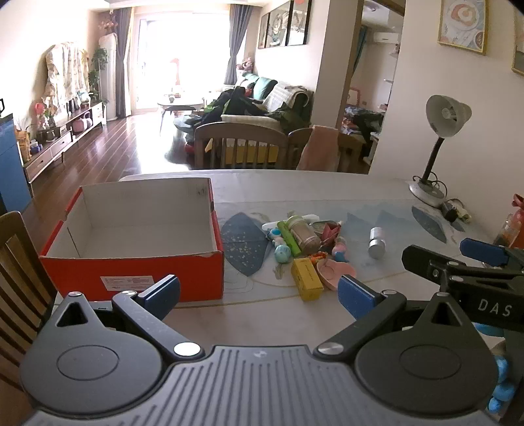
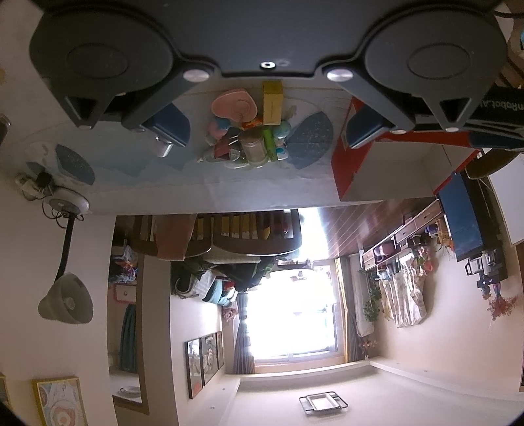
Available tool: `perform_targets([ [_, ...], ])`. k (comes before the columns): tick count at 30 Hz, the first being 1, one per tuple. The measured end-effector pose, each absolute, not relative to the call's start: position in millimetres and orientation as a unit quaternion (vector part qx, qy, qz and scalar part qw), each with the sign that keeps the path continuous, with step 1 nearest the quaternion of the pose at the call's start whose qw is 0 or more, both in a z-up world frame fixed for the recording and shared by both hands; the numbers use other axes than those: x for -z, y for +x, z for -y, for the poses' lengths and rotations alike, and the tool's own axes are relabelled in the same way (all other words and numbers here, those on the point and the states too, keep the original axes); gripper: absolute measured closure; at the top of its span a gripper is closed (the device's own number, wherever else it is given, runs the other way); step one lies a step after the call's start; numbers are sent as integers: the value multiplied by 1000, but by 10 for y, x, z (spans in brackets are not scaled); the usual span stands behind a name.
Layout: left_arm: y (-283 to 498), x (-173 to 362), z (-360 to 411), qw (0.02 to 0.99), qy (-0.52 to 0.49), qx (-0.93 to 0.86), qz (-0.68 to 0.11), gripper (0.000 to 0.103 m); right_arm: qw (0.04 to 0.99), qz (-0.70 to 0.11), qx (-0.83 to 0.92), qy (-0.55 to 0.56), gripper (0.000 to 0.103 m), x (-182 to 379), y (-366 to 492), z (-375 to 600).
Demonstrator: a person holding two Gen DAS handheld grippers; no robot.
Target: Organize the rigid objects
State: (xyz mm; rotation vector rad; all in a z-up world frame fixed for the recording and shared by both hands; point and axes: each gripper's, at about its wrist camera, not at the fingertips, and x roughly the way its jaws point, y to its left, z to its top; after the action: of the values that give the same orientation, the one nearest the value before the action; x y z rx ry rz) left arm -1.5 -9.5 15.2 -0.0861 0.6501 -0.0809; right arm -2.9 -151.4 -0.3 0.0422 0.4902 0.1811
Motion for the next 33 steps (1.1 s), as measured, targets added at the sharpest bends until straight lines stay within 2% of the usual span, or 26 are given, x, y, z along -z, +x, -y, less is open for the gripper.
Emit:
perform_targets([
  [17,582,41,589,937,-38,23,-345,0,958,-267,-97,28,1,161,571,2134],
  [27,1114,424,812,919,-46,-2,-391,0,953,-293,-79,-2,2,461,1217,2546],
  [33,1461,701,978,913,-18,-33,-406,0,942,-327,-73,-6,8,735,1681,2740],
])
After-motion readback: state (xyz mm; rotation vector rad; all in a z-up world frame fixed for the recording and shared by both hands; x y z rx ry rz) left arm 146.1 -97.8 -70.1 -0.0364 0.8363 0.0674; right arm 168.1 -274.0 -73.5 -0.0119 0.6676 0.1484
